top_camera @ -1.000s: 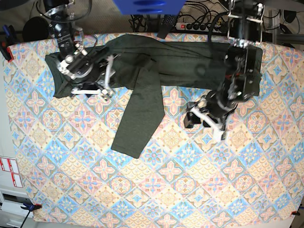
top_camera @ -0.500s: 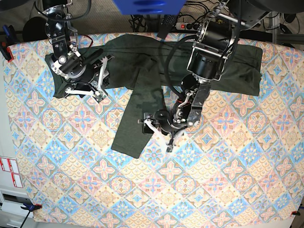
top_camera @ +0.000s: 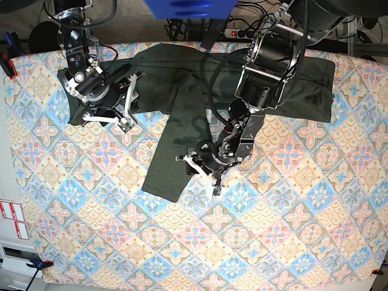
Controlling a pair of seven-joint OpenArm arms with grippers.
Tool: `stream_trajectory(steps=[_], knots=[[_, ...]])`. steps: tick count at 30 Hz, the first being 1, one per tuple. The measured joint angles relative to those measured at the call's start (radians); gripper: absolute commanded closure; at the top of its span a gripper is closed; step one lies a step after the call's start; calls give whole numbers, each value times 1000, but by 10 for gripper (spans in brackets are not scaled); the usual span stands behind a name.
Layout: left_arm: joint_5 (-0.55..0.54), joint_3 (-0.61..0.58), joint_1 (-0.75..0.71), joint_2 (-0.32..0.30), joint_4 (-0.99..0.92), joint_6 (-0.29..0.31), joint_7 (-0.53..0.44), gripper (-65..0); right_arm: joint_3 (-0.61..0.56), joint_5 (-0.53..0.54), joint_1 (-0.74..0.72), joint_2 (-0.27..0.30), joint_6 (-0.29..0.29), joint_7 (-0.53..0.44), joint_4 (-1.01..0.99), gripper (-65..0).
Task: Fold the T-shirt properly
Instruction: 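Reach the left gripper to the loose sleeve and grasp it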
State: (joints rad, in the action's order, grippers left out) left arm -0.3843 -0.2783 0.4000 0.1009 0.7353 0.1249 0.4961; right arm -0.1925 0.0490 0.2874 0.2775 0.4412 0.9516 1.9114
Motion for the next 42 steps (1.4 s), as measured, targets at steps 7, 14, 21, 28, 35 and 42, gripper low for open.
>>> stream_trajectory(steps=[7, 14, 21, 28, 35, 42], knots=[[-5, -39, -3, 5, 0, 0, 10, 0, 0, 0, 0, 2, 0, 0, 0, -232], [-5, -38, -135, -66, 226, -6, 56, 0, 0, 1, 1, 2, 0, -2, 0, -232], [2, -33, -280, -187, 523, -15, 83, 0, 0, 0, 1, 2, 0, 0, 0, -232], [-1, 99, -493, -272, 840, -14, 97, 0, 0, 0, -2, 3, 0, 1, 0, -232], [3, 257, -722, -309, 1124, -14, 91, 0, 0, 3, -3, 4, 0, -2, 0, -232], [3, 427, -888, -315, 1276, -15, 79, 0, 0, 0, -2, 3, 0, 2, 0, -232]])
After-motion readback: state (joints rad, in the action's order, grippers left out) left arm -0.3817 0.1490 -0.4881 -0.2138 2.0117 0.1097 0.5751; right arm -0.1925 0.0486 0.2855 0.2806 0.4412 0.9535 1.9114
